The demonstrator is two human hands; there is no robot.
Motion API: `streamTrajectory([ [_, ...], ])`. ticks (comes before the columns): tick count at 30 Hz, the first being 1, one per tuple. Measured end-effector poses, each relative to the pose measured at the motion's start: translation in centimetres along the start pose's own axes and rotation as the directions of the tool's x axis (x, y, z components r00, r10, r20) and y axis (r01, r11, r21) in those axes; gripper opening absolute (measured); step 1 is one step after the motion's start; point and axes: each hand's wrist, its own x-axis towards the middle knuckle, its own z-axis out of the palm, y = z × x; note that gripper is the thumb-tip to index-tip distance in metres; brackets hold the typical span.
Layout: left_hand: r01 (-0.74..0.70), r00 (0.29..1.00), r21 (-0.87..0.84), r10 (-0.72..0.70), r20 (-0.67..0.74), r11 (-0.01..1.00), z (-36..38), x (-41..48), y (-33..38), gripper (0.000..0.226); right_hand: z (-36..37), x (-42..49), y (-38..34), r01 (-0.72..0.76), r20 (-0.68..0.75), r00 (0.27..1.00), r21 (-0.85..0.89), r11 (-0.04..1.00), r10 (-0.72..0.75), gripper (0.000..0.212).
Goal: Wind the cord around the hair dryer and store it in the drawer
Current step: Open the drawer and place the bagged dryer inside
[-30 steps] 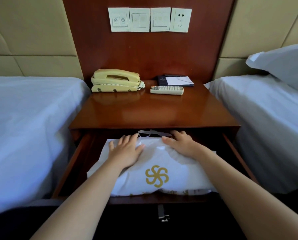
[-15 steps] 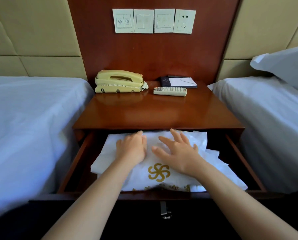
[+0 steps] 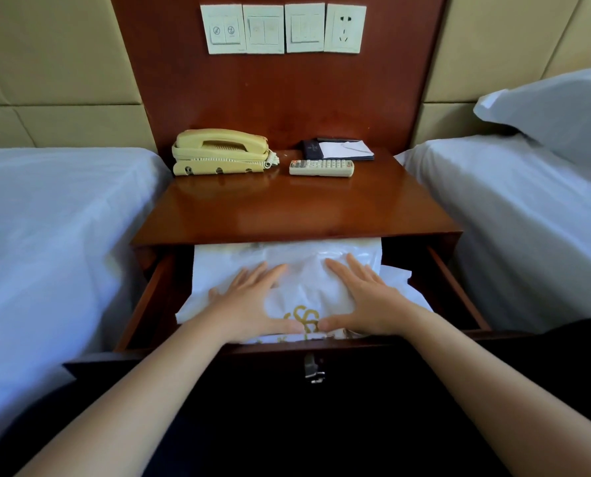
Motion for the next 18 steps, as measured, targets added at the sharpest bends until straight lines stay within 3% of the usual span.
streamTrajectory([
  [4, 0.076, 0.997, -0.039, -0.077, -0.027, 0.996, -0.4, 1.6, -0.2, 0.111, -0.3, 1.7, 0.2, -0.053, -0.075, 0.996, -0.069, 0.996, 0.048, 0.111],
  [11, 0.274, 0.961, -0.034, -0.275, -0.027, 0.961, -1.2, 3.5, -1.1, 0.146, -1.0, 4.5, 0.4, -0.208, -0.105, 0.974, -0.057, 0.977, 0.201, 0.124],
  [15, 0.423, 0.905, 0.019, -0.422, -0.045, 0.906, -2.2, 2.8, -0.5, 0.116, -1.2, 4.8, -0.1, -0.289, -0.176, 0.948, -0.135, 0.948, 0.264, 0.118],
  [18, 0.405, 0.912, 0.1, -0.393, -0.116, 0.909, -1.7, 2.4, 0.4, 0.085, -1.7, 3.6, -0.2, -0.263, -0.264, 0.942, -0.196, 0.945, 0.207, 0.085],
])
